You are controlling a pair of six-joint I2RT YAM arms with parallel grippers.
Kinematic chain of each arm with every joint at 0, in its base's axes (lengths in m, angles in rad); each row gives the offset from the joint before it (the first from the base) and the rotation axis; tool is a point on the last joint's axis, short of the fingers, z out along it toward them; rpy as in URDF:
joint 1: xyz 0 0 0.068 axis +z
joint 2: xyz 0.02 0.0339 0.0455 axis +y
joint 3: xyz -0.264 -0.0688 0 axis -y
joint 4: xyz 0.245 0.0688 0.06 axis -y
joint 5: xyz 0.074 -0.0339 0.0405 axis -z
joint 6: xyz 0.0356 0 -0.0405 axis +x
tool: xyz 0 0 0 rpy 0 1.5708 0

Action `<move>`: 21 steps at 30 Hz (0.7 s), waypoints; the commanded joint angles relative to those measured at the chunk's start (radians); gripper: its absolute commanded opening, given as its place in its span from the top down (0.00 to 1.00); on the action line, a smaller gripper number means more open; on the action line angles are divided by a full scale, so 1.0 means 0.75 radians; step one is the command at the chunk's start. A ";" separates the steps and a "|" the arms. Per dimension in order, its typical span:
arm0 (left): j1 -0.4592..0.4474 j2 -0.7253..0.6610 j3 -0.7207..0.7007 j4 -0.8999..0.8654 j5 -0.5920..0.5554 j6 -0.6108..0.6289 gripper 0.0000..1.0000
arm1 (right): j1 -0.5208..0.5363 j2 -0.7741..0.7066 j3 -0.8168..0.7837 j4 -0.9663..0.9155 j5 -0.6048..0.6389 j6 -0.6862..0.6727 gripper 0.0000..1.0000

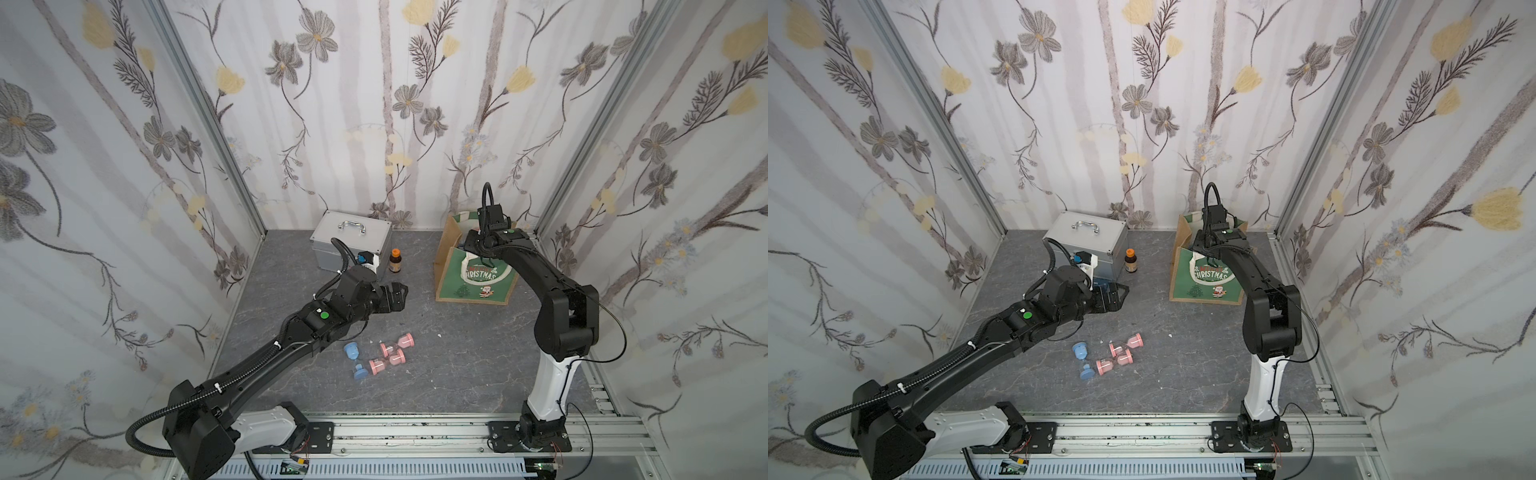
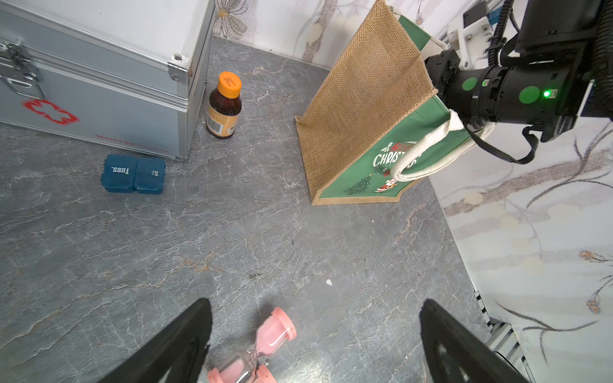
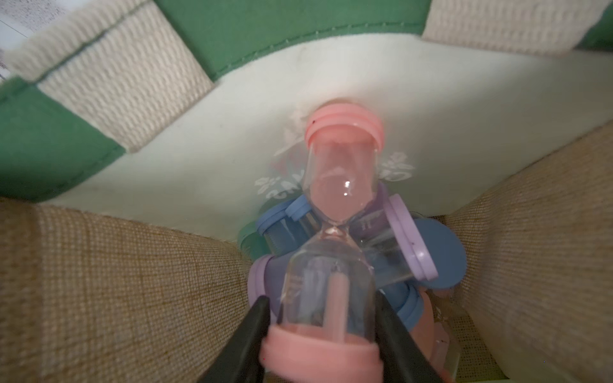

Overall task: Put the hourglass into the canvas bag
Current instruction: Place the hourglass in the canvas bag.

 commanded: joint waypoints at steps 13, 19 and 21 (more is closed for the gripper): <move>0.001 -0.065 -0.004 -0.045 -0.057 -0.013 0.00 | 0.106 -0.426 -0.102 0.022 0.089 -0.037 0.24; 0.001 -0.146 -0.059 -0.139 -0.144 -0.021 0.00 | 0.283 -0.623 -0.253 0.048 0.073 -0.084 0.21; 0.001 -0.177 -0.083 -0.174 -0.169 -0.024 0.00 | 0.363 -0.661 -0.307 0.046 0.083 -0.101 0.20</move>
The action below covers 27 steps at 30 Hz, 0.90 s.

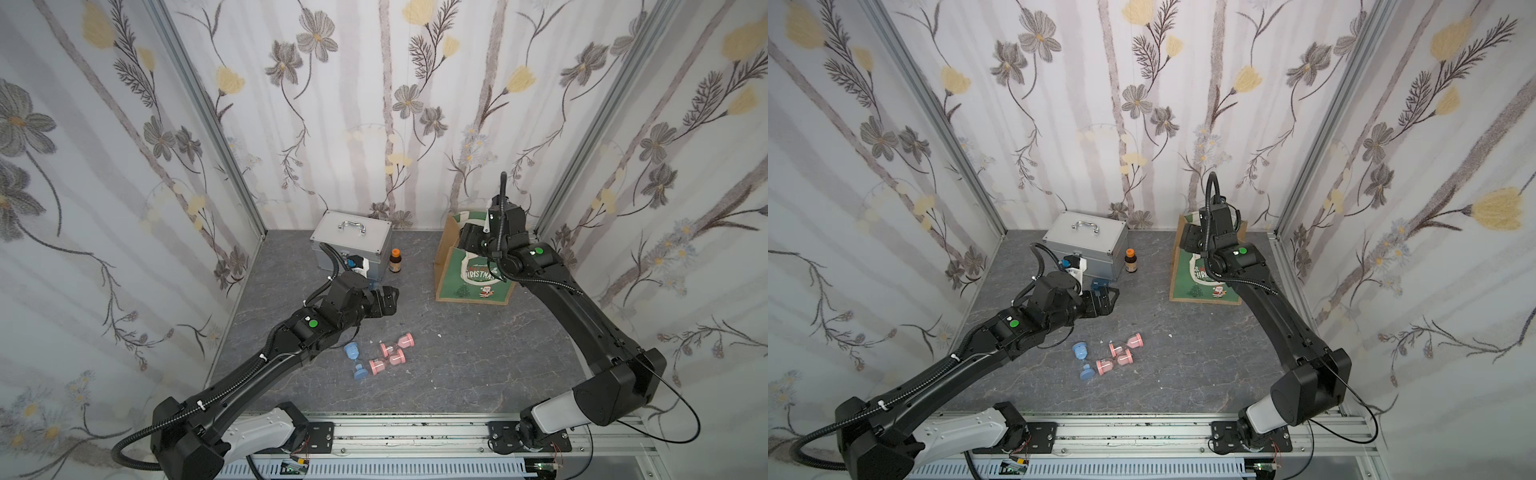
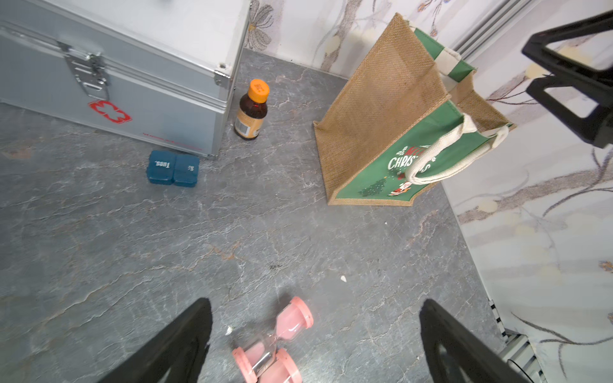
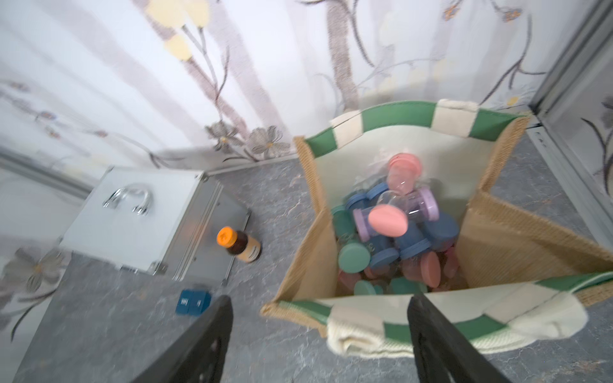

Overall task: Put the hourglass into the canvas bag
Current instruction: Place the hourglass in the canvas bag, then pick up the hourglass from the center of the board.

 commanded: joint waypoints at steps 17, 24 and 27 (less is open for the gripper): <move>0.004 -0.369 -0.196 -0.438 -0.372 -0.229 0.00 | 0.727 0.110 -0.363 0.330 -0.172 0.138 0.27; 0.003 -0.541 -0.228 -0.576 -0.475 -0.281 0.00 | 0.871 0.355 -0.265 0.353 -0.196 0.192 0.32; 0.005 -0.608 -0.245 -0.612 -0.504 -0.312 0.00 | 0.900 0.467 -0.197 0.362 -0.219 0.214 0.33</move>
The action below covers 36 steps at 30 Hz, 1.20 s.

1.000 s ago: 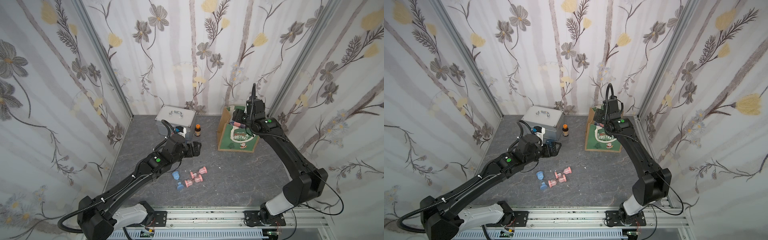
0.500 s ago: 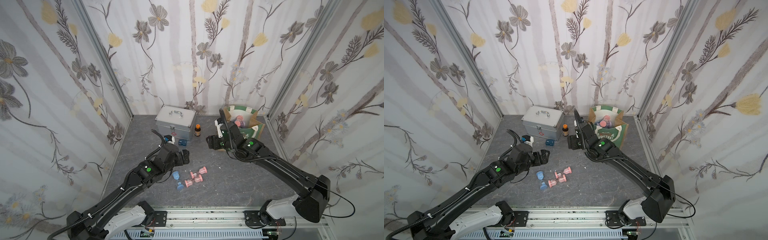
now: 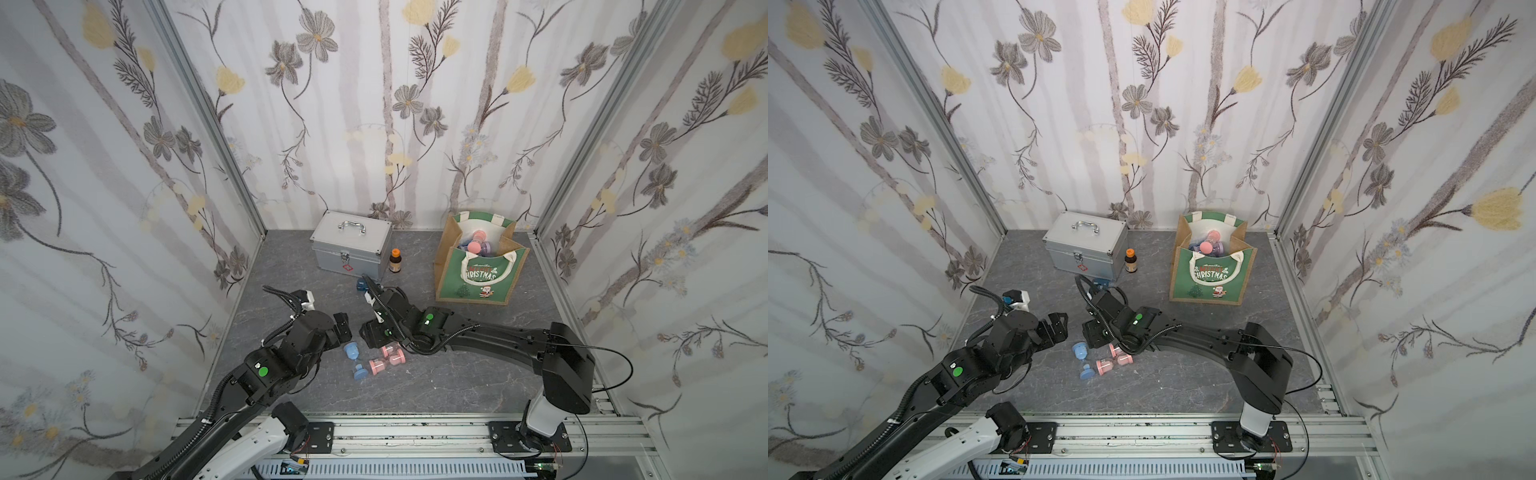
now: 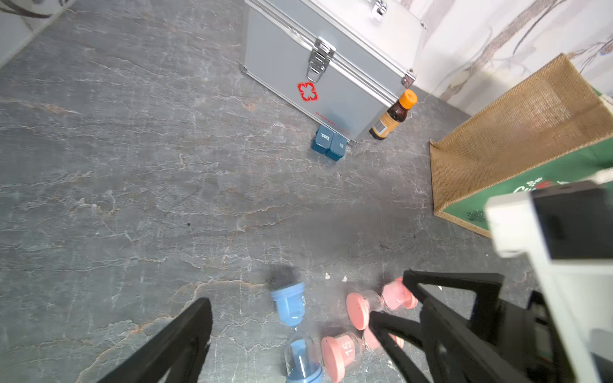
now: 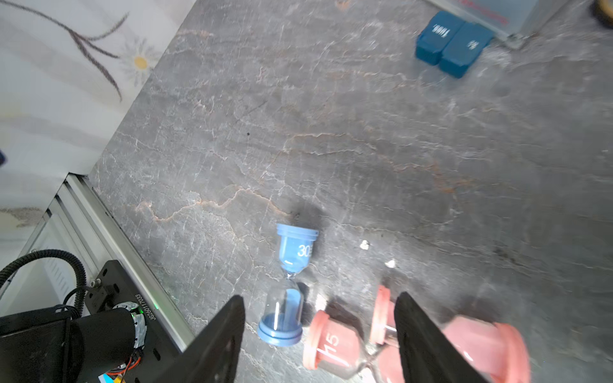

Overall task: Put the hourglass into the canvas bag
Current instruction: Pick up the hourglass from the center of the board.

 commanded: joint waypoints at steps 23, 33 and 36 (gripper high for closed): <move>0.002 -0.168 -0.032 -0.173 -0.137 -0.100 0.00 | 0.068 0.535 0.363 -0.096 0.013 0.036 0.45; 0.003 -0.166 -0.042 -0.163 -0.135 -0.104 0.00 | 0.070 0.627 0.405 -0.185 0.126 0.027 0.52; 0.004 -0.164 -0.044 -0.148 -0.126 -0.102 0.00 | 0.073 0.620 0.408 -0.194 0.137 0.036 0.56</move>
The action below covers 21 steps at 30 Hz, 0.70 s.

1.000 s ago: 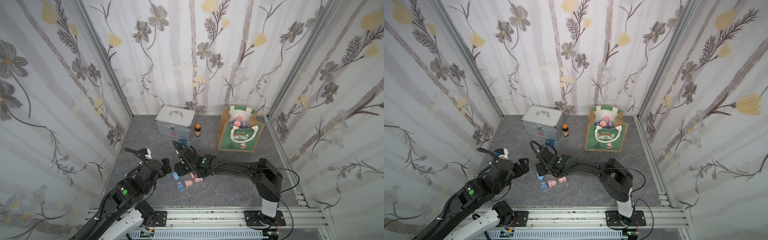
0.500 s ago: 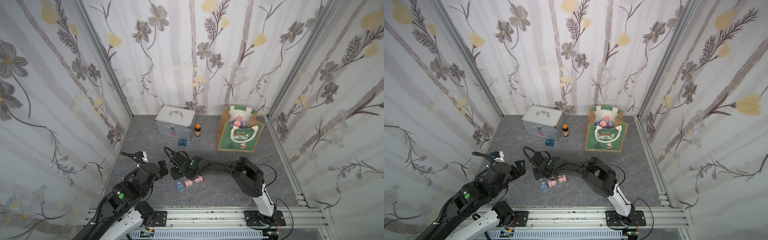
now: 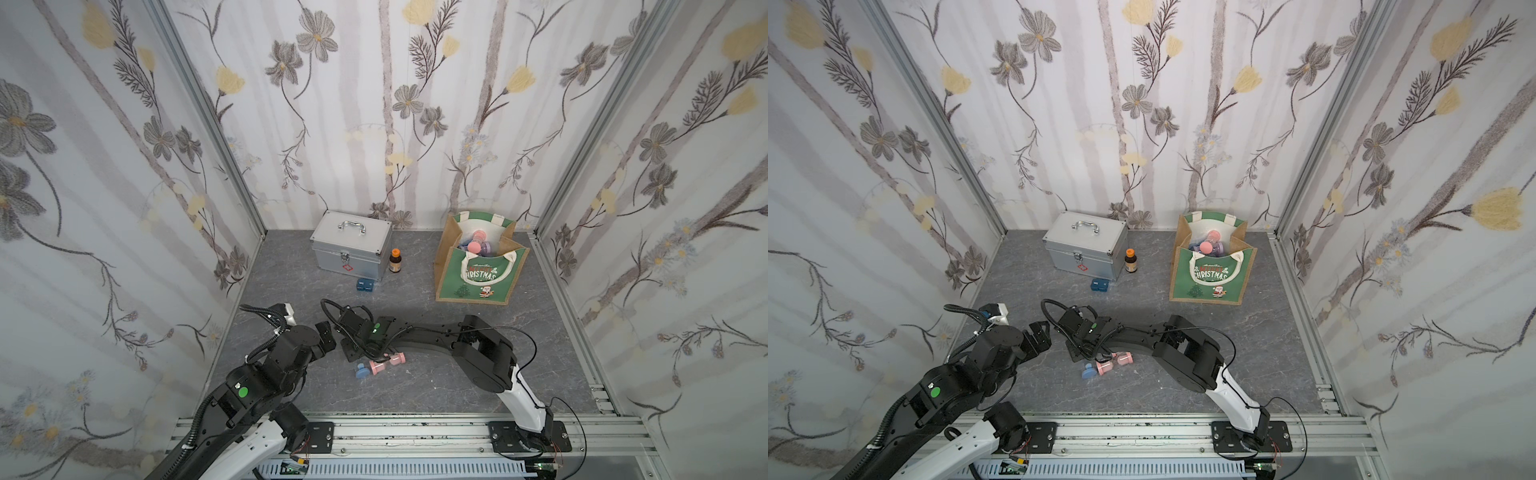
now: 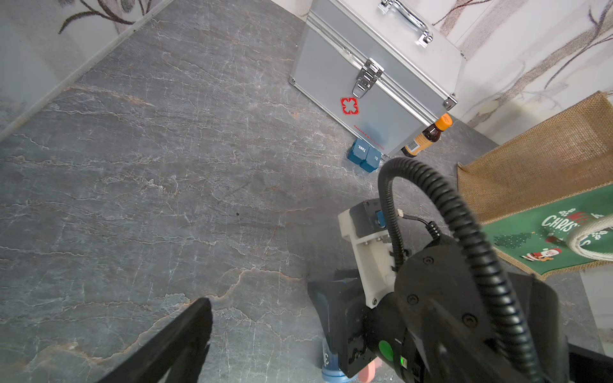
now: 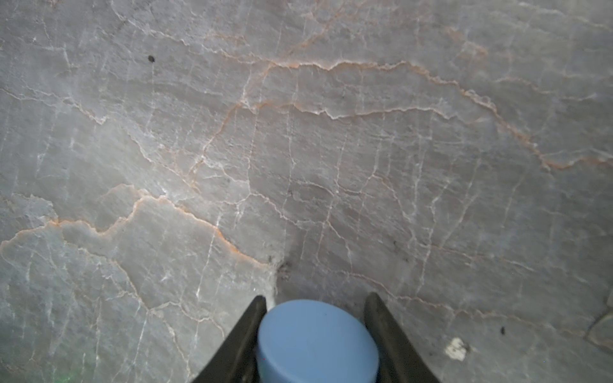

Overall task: Put the hourglass into the canvas bag
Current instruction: Pick up the hourglass from the center of the board.

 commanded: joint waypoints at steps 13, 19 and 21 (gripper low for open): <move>0.002 0.007 0.016 0.051 -0.011 0.010 0.00 | -0.013 -0.169 -0.014 0.023 -0.047 0.078 0.69; 0.001 0.038 0.046 0.102 0.011 0.060 0.00 | -0.079 -0.348 -0.101 0.096 -0.089 0.119 0.72; 0.002 0.058 0.060 0.123 0.022 0.084 0.00 | -0.107 -0.422 -0.134 0.108 -0.072 0.118 0.73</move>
